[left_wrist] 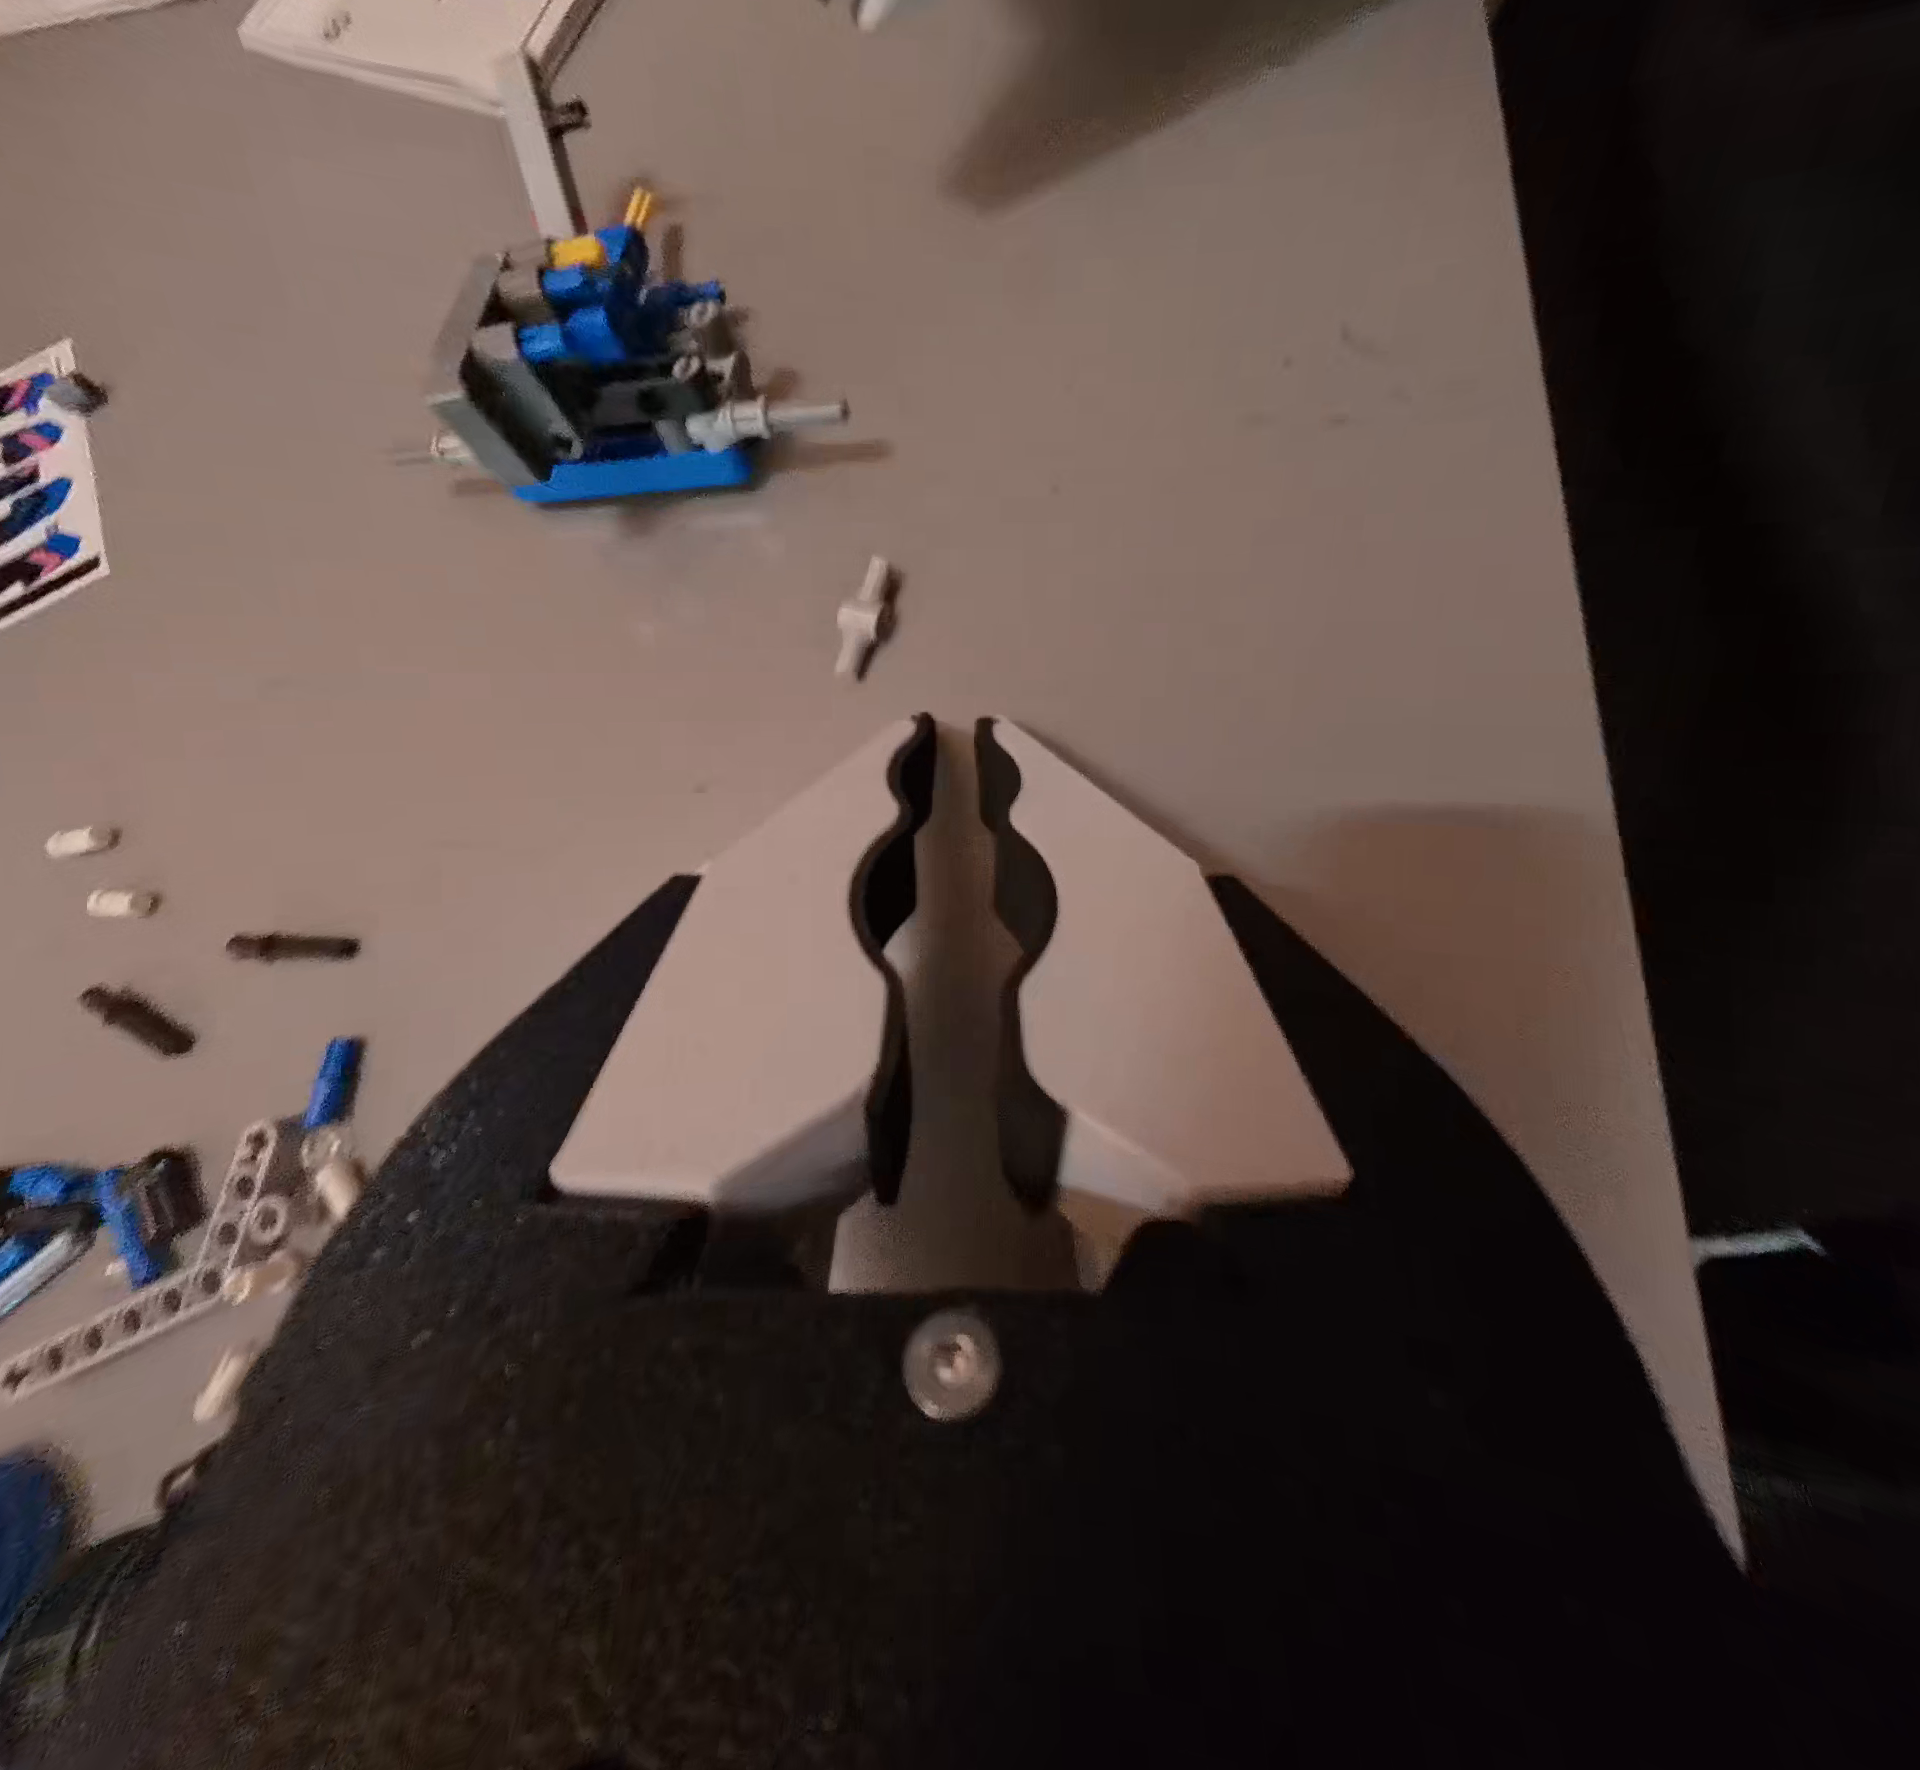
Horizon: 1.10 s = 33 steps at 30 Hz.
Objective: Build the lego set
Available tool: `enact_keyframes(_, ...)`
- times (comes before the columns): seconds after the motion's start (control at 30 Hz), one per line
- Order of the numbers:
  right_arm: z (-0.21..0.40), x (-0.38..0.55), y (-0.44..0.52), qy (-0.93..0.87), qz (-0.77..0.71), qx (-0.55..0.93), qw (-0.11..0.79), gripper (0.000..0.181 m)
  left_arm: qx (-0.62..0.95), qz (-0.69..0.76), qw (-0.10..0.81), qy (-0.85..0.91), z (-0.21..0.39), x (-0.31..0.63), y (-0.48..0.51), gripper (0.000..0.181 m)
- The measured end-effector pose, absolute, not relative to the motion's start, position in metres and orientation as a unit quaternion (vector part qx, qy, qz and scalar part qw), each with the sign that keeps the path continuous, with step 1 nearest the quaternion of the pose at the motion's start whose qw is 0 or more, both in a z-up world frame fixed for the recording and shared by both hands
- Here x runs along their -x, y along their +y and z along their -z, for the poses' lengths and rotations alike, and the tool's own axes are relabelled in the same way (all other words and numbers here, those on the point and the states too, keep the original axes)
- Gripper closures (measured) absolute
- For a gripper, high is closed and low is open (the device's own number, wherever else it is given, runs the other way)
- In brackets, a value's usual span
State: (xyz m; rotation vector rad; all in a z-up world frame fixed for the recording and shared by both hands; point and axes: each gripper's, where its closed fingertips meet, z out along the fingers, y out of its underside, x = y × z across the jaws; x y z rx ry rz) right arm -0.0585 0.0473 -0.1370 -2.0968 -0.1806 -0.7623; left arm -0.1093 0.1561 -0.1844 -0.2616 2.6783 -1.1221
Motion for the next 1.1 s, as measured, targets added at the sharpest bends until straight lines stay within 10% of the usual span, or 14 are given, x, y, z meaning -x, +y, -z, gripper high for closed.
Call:
enact_keyframes(0.7,0.116,0.021,0.070,-0.070,0.256,0.867,0.421,0.163,0.337,0.413,0.145,0.834,0.169,0.095,0.142,0.162)
enact_keyframes(1.1,0.130,0.004,0.123,-0.086,-0.026,0.902,0.422,0.146,0.436,0.338,0.205,0.809,0.185,0.084,0.139,0.170)
